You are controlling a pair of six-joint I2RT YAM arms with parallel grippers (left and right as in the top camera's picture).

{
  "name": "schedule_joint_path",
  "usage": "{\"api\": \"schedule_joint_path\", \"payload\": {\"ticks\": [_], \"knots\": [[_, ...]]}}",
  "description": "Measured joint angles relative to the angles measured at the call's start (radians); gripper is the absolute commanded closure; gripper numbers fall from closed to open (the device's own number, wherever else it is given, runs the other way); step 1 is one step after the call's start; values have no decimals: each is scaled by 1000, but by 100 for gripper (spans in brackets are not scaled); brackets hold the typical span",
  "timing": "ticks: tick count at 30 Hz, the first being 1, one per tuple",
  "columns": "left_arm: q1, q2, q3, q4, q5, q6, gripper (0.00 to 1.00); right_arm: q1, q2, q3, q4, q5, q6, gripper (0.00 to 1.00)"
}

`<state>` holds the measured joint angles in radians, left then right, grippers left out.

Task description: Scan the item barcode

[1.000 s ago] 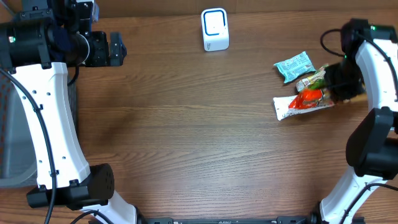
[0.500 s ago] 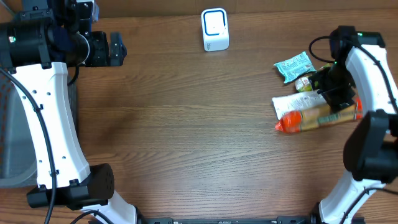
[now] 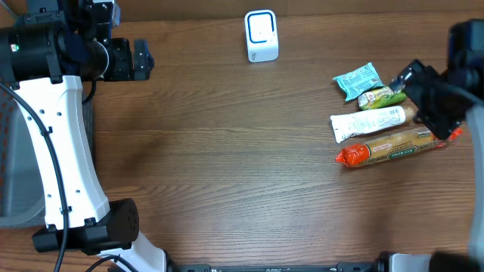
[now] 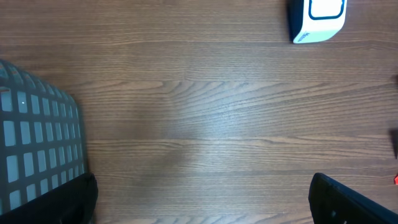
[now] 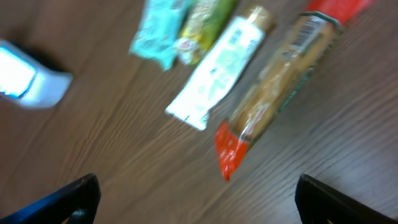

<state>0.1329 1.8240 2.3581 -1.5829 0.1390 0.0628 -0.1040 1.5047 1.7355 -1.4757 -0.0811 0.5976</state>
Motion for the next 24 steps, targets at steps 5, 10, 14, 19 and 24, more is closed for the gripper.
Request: {"api": "schedule_joint_path", "payload": {"ticks": [5,10,14,19,24], "knots": [[0,0,0,0,0,0,0,0,-199,2,-69,-98,-116,0],[0,0,0,0,0,0,1,0,-338,11,-74,-117,-156,0],[0,0,0,0,0,0,0,0,-375,12,-93,-114,-167,0],[0,0,0,0,0,0,1,0,-384,12,-77,-99,-211,0],[0,0,0,0,0,0,0,0,-395,8,20,-94,-293,0]]}}
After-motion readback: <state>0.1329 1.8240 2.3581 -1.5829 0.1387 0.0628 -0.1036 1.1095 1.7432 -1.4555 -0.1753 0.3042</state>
